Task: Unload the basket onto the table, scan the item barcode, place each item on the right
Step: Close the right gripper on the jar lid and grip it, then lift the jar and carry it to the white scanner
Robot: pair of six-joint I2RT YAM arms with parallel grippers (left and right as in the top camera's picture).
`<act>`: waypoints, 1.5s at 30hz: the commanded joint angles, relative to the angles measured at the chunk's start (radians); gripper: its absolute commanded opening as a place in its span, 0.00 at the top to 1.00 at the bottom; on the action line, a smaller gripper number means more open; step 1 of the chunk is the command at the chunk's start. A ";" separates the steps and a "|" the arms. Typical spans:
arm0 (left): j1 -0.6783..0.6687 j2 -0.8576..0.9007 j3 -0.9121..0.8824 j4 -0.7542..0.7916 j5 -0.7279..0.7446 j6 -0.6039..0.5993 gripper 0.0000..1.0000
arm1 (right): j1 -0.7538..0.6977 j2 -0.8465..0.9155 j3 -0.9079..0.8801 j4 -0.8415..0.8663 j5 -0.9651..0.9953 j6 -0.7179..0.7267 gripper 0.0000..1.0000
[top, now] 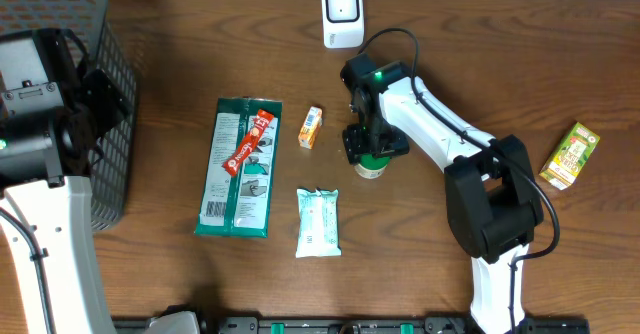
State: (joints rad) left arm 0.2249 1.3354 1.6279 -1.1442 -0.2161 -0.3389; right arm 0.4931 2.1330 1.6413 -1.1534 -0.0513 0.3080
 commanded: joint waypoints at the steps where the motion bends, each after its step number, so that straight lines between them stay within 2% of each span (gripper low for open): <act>1: 0.004 0.004 0.006 0.000 -0.013 0.009 0.12 | 0.019 0.005 -0.015 0.005 0.021 0.028 0.27; 6: 0.004 0.004 0.006 0.000 -0.013 0.009 0.12 | 0.021 0.005 -0.019 0.014 0.021 0.028 0.28; 11: 0.004 0.004 0.006 0.000 -0.013 0.009 0.12 | 0.021 0.005 -0.019 0.012 0.020 0.028 0.38; 14: 0.004 0.004 0.006 0.000 -0.013 0.009 0.12 | 0.021 0.005 -0.019 0.012 0.020 0.028 0.39; 18: 0.004 0.004 0.006 0.000 -0.013 0.009 0.12 | 0.021 0.000 -0.016 0.013 0.020 0.028 0.52; 38: 0.004 0.004 0.006 0.000 -0.013 0.009 0.12 | 0.020 -0.179 -0.011 0.017 0.021 0.024 0.57; 41: 0.004 0.004 0.006 0.000 -0.013 0.009 0.12 | 0.019 -0.235 -0.011 0.024 0.024 0.012 0.65; 43: 0.004 0.004 0.006 0.000 -0.013 0.009 0.12 | 0.019 -0.277 -0.011 0.035 0.025 0.008 0.78; 45: 0.004 0.004 0.006 0.000 -0.013 0.009 0.12 | 0.019 -0.320 -0.011 0.053 0.025 0.009 0.85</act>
State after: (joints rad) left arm 0.2249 1.3354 1.6279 -1.1442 -0.2161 -0.3389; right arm 0.4999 1.8969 1.6272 -1.1164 -0.0425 0.3256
